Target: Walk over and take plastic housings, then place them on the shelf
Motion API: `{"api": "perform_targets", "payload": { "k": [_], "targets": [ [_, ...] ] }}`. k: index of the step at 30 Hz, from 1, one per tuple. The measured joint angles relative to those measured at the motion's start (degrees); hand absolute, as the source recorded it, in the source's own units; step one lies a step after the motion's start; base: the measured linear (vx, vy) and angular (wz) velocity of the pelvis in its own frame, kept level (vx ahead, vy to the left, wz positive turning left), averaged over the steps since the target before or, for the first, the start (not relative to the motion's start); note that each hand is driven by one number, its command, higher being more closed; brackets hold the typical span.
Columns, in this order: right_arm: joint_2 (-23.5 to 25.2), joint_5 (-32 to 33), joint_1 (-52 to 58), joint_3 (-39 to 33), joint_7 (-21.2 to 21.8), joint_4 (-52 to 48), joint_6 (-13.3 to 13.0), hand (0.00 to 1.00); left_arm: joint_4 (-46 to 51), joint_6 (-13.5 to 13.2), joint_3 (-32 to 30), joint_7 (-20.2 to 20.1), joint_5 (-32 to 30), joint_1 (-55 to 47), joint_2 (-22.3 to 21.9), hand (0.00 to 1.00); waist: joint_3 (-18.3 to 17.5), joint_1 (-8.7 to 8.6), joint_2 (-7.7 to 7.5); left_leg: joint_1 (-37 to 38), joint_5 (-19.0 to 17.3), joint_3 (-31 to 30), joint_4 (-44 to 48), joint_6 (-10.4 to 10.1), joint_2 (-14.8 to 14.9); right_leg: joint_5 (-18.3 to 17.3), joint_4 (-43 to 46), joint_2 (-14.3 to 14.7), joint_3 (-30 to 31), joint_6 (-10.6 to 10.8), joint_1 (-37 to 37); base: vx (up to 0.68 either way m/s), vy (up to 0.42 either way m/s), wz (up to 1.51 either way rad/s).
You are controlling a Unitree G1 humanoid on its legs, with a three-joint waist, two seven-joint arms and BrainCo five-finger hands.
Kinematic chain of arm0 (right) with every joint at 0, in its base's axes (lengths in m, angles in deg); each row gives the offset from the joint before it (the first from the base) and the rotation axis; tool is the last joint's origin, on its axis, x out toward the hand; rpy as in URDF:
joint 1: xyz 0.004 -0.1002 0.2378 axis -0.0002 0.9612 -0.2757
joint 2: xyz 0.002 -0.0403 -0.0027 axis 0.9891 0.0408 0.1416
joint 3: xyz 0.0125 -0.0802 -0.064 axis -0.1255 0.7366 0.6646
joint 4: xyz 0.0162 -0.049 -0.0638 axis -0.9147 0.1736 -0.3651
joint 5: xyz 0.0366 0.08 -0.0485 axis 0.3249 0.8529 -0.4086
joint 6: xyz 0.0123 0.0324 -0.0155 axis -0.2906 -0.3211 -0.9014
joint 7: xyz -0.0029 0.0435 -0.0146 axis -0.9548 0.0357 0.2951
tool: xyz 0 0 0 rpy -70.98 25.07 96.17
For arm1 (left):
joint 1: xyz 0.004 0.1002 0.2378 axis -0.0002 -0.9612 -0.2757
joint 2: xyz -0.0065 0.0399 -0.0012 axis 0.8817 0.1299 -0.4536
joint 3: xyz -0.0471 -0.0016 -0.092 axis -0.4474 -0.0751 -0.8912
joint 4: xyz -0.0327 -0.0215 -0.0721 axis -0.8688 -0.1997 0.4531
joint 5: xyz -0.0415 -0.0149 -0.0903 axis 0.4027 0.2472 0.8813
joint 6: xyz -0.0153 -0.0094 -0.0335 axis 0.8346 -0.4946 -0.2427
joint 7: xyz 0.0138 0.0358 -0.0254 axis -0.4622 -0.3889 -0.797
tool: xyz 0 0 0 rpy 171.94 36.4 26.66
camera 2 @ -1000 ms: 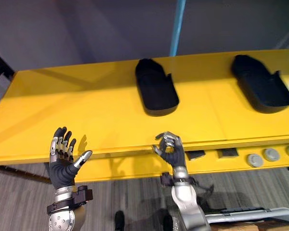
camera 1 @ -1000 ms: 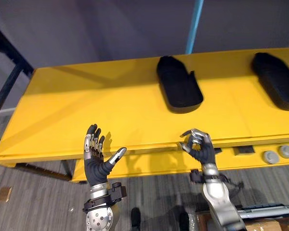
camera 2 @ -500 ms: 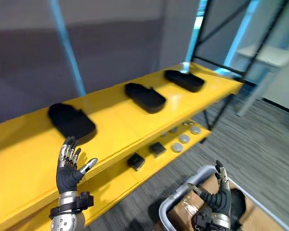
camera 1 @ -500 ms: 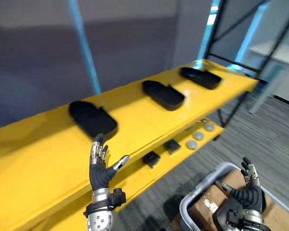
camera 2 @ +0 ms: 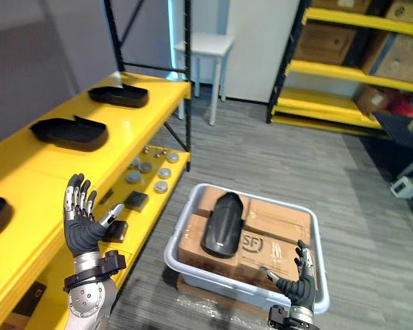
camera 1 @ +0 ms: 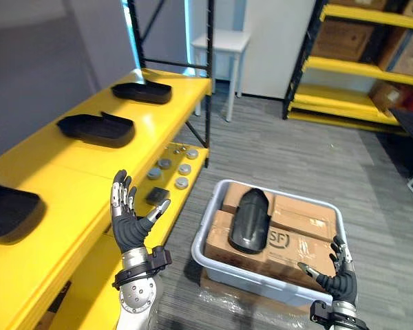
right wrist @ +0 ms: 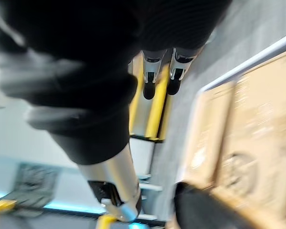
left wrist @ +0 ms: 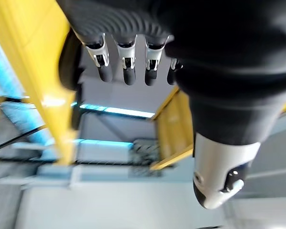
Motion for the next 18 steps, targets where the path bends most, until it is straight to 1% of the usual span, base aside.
{"api": "perform_targets", "payload": {
  "k": [2,3,4,5,6,7,8,10,12,14,15,16,18],
  "targets": [
    [-0.02,0.02,0.18,-0.03,0.47,0.04,0.37,0.0,0.01,0.0,-0.98,0.16,-0.06,0.15,-0.3,0.0,-0.11,0.45,0.16,1.14,1.72,-0.68,-2.51,0.72,0.36,0.68,-1.3,2.2,0.89,-1.09,0.1,0.02,-0.15,-0.52],
    [-0.04,0.03,0.33,-0.16,0.72,0.08,0.37,0.0,-0.09,0.03,-1.46,0.15,-0.12,0.53,-0.36,0.0,-0.21,0.25,0.32,1.08,2.84,-0.68,-3.31,0.59,0.91,1.5,-2.61,3.17,1.05,-1.94,-0.02,0.05,-0.186,-0.37],
    [-0.11,0.04,0.4,-0.24,0.86,0.12,0.37,0.0,-0.1,0.04,-1.88,0.17,-0.19,0.69,-0.42,0.0,-0.19,0.24,0.38,0.73,3.28,-0.81,-3.56,0.41,1.23,2.02,-3.35,3.63,1.0,-2.16,-0.17,0.05,-0.147,-0.13],
    [-0.22,0.12,0.48,-0.28,1.24,0.11,0.37,0.0,-0.79,0.1,-3.06,0.51,-0.62,1.15,-0.56,0.0,0.04,0.18,0.58,-0.05,4.24,-1.04,-3.81,-0.44,1.89,3.16,-4.88,4.38,0.77,-2.49,-0.11,0.06,-0.118,0.01],
    [-0.39,0.16,0.43,-0.48,1.51,0.11,0.37,0.0,-2.46,0.2,-4.11,1.33,-0.62,2.24,-0.67,0.0,0.25,0.08,0.8,-0.96,5.17,-1.77,-4.12,-1.05,2.06,4.07,-6.41,4.53,0.2,-2.73,-0.05,0.04,-0.071,0.13],
    [-0.47,0.16,0.22,-0.55,1.61,0.11,0.37,0.0,-3.49,0.22,-4.62,1.58,-0.6,2.88,-0.72,0.0,0.45,-0.05,1.0,-1.43,5.53,-2.54,-4.45,-0.83,1.94,4.48,-7.14,4.44,-0.31,-2.72,0.07,0.03,-0.051,0.33],
    [-0.53,0.16,-0.45,-0.86,1.63,0.14,0.37,0.0,-5.88,0.24,-5.11,2.05,-0.58,4.26,-0.75,0.0,1.03,-0.16,1.58,-1.97,6.56,-3.42,-5.57,-1.67,1.7,5.39,-8.7,4.25,-1.24,-2.64,0.41,0.0,0.003,0.44],
    [-0.76,0.09,-4.28,-1.48,0.02,1.68,0.38,0.0,-12.69,0.68,-5.13,2.82,-0.64,7.26,-0.65,0.0,2.68,-0.25,2.64,-3.13,8.85,-5.91,-8.31,-1.43,0.32,7.44,-12.29,3.17,-3.5,-2.35,1.29,-0.03,0.03,0.57],
    [-1.08,-0.03,-7.96,-1.49,-1.36,4.2,0.48,0.0,-16.59,1.29,-5.12,3.37,-0.75,7.97,-0.66,0.0,3.51,-0.2,3.1,-3.17,9.92,-6.3,-9.92,-1.27,-0.35,8.68,-14.35,2.8,-4.14,-2.16,1.93,-0.06,0.038,0.29],
    [-1.81,-0.04,-17.75,-1.51,-4.91,9.97,1.06,0.0,-23.38,2.65,-4.84,3.67,-1.2,7.55,-0.58,0.0,5.44,0.59,3.82,-4.04,11.25,-6.29,-11.51,-1.05,-1.47,11.5,-18.24,2.21,-4.19,-1.9,2.22,-0.1,0.057,0.09],
    [-2.04,-0.04,-20.26,-1.59,-5.55,11.31,1.17,0.0,-24.8,2.95,-4.52,3.66,-1.33,7.53,-0.59,0.0,6.23,0.82,4.02,-4.48,11.39,-6.37,-11.52,-0.97,-1.72,12.23,-19.07,2.04,-4.23,-1.76,2.2,-0.17,0.055,0.07],
    [-3.18,-0.08,-26.42,-1.57,-8.13,14.55,2.2,0.0,-27.97,3.66,-3.55,3.65,-1.77,7.66,-0.46,0.0,8.44,1.85,4.4,-5.47,11.88,-6.76,-11.49,-0.56,-2.4,13.99,-20.99,1.57,-4.27,-1.55,2.21,-0.15,0.033,0.09],
    [-4.39,-0.09,-33.01,-1.78,-10.61,18.54,3.28,0.0,-31.03,4.38,-2.18,3.6,-1.79,7.53,-0.2,0.0,10.42,2.71,4.89,-6.84,12.38,-7.67,-11.42,-0.33,-3.11,15.47,-22.66,0.96,-5.08,-1.38,2.2,-0.15,0.018,0.21]
  ]
}}
